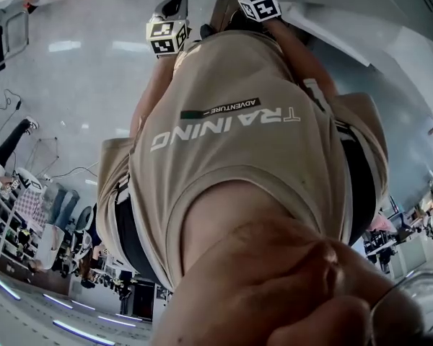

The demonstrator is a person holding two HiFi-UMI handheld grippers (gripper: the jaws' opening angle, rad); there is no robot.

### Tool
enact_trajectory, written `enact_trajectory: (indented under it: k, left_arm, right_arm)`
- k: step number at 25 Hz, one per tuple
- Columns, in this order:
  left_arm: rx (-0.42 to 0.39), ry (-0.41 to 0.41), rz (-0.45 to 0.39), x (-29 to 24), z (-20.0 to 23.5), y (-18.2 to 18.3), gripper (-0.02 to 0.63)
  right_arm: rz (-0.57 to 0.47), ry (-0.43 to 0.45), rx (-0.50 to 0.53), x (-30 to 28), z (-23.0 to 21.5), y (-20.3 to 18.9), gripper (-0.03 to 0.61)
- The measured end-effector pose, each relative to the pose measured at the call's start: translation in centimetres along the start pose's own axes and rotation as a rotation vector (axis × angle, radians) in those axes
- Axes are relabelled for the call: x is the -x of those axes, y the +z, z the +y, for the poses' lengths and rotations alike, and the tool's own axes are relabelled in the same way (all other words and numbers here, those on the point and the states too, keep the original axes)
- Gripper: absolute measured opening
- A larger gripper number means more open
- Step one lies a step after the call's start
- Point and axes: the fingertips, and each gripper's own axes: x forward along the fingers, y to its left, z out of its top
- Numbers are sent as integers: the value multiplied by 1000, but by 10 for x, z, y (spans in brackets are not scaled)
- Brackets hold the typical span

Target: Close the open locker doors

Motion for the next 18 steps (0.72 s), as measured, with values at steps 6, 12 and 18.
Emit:
enact_trajectory:
  k: [6,12,18]
  left_arm:
    - [1,18,-4,-2,-5,9,0]
    - [10,20,-27,0,4,12,0]
    - [5,4,-45,13,16,10,0]
  right_arm:
    - [-1,13,-14,-1,-16,12,15]
    - [32,12,-14,-6,-16,8,15]
    - [25,-34,-53,-3,-17,6,15]
